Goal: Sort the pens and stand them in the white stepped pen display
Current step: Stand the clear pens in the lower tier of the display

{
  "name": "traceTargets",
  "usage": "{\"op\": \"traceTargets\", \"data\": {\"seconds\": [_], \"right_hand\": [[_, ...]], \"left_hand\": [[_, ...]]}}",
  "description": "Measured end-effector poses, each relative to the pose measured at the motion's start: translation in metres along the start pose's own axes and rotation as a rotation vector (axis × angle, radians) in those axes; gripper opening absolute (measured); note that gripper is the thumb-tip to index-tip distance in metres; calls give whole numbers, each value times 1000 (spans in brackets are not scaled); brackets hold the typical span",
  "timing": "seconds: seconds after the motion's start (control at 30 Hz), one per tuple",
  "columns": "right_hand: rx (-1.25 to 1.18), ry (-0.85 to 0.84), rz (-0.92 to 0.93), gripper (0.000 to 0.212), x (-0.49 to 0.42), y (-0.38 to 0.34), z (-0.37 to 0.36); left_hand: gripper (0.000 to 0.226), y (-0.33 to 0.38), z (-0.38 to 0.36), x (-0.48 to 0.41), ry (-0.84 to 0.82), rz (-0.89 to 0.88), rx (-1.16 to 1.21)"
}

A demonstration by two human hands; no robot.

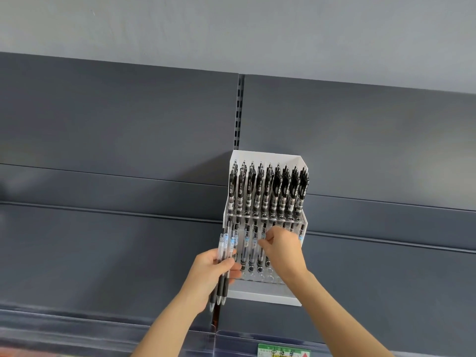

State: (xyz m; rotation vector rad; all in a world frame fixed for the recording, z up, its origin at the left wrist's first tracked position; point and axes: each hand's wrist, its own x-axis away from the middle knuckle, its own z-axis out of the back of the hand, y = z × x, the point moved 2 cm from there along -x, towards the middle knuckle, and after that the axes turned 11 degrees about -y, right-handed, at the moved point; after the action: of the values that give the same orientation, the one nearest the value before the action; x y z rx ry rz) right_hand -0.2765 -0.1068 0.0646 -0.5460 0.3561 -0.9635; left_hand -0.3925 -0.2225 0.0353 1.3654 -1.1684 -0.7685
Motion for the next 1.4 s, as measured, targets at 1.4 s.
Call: {"op": "traceTargets", "data": {"seconds": [1.4], "right_hand": [[-441,155,37,6,24,23,48]], "left_hand": [[23,1,-13,2,-120,35,-187]]}}
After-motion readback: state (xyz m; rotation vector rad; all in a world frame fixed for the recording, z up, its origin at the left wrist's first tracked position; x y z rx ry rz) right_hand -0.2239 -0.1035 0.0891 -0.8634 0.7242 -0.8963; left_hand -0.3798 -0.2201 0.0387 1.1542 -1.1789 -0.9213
